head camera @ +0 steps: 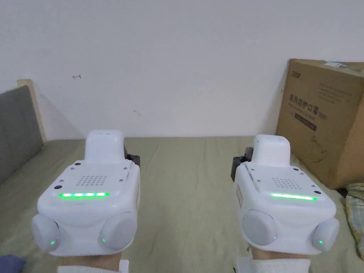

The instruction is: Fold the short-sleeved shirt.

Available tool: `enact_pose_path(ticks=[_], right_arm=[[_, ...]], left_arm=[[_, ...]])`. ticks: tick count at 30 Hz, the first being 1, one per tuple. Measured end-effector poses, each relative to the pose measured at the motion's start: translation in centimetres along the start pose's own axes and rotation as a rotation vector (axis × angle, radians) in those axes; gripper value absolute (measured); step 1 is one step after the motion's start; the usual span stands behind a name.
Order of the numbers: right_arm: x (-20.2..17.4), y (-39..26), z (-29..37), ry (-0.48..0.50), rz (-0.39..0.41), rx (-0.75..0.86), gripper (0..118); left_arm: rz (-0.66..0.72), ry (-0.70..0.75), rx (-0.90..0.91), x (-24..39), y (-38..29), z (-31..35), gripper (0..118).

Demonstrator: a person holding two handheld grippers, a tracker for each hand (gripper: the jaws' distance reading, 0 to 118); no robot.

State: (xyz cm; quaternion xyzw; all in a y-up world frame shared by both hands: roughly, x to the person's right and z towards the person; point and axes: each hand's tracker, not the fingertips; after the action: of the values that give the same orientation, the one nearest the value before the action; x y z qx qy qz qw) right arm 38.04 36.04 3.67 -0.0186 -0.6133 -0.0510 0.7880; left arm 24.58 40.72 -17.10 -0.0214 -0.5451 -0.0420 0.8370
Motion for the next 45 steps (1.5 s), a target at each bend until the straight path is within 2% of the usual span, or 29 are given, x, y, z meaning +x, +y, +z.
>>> enact_pose_path(ticks=[4,6,7,8,9,10,11,12,13,14,17,21,28,33,39,45], right_arm=[[0.2,-0.2,0.5,-0.004,-0.005,0.007,4],[0.3,-0.3,0.7,0.002,-0.009,0.013,18],[0.3,-0.2,0.8,0.006,-0.010,0.016,29],[0.3,-0.2,0.8,0.009,-0.011,0.019,34],[0.3,-0.2,0.9,0.013,-0.011,0.023,40],[0.3,-0.2,1.0,0.016,-0.010,0.025,54],[0.2,-0.2,1.1,0.018,-0.009,0.028,69],[0.2,-0.2,1.1,0.018,-0.010,0.030,83],[0.1,-0.3,1.2,0.016,-0.010,0.032,93],[0.1,-0.3,1.3,0.018,-0.010,0.037,95],[-0.1,-0.5,1.5,0.013,0.001,0.046,95],[-0.3,-0.6,1.5,0.019,0.006,0.047,95],[-0.5,-0.8,1.3,0.022,0.030,0.038,95],[-0.4,-0.9,1.3,0.029,0.038,0.034,95],[-0.4,-1.1,1.2,0.033,0.045,0.021,95],[-0.4,-1.3,1.1,0.037,0.046,0.012,95]], left_arm=[[0.006,0.003,-0.001,0.1,0.2,0.4,0],[0.004,0.002,-0.014,0.1,0.2,0.4,0],[0.003,-0.006,-0.019,0.0,0.2,0.4,4],[0.009,-0.021,-0.022,-0.2,0.1,0.5,12],[0.034,-0.029,-0.027,-0.5,0.0,0.6,28],[0.070,-0.052,-0.028,-0.8,-0.1,0.7,61],[0.092,-0.078,-0.027,-1.2,-0.3,0.7,88],[0.090,-0.077,-0.034,-1.3,-0.3,0.7,104],[0.091,-0.075,-0.032,-1.3,-0.4,0.8,104],[0.091,-0.077,-0.010,-1.3,-0.7,1.1,104],[0.073,-0.065,-0.002,-1.2,-0.6,1.3,104],[0.137,-0.197,-0.054,-2.7,-0.5,0.9,104],[0.097,-0.082,-0.012,-1.4,-0.5,1.9,103],[0.117,-0.077,-0.079,-1.4,-0.1,1.3,103],[0.068,-0.080,-0.098,-0.9,-0.6,0.9,103],[-0.008,-0.015,-0.038,0.3,-0.7,1.8,103]])
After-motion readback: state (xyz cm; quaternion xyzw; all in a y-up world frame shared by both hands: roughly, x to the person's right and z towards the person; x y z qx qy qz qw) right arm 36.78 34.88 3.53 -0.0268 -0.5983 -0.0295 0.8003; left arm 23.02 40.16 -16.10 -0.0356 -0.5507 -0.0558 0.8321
